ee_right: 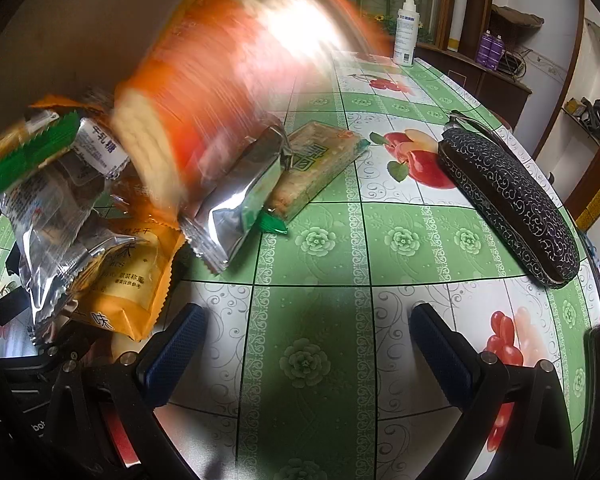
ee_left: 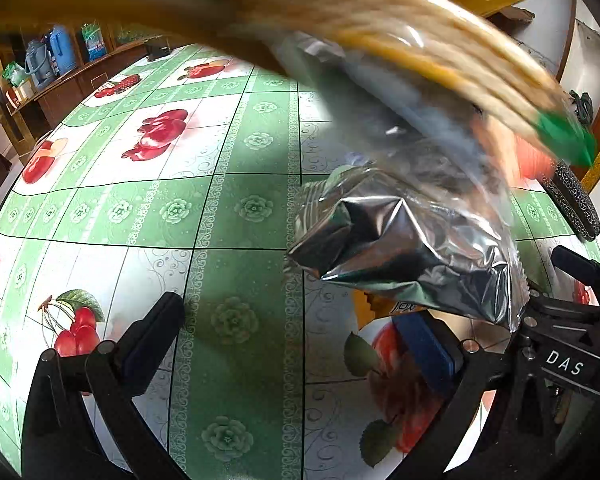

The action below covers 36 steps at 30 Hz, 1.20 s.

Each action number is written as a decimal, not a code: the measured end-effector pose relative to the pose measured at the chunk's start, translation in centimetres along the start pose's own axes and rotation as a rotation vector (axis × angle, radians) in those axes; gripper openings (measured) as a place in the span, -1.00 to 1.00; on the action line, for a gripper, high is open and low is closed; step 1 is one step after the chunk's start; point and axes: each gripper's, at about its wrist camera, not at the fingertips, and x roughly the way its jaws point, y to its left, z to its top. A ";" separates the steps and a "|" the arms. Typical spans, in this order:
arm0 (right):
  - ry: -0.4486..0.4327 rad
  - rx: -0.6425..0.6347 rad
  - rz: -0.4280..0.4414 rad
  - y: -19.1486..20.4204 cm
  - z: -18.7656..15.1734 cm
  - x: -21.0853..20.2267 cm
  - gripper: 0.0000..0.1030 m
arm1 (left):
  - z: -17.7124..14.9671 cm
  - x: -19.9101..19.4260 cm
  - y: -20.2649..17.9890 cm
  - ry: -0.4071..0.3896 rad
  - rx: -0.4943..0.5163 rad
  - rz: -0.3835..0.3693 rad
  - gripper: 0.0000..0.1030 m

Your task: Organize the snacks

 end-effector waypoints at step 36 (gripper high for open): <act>0.000 0.019 -0.017 -0.1 -0.1 -0.1 1.00 | 0.1 -0.2 0.1 -0.001 0.000 -0.001 1.00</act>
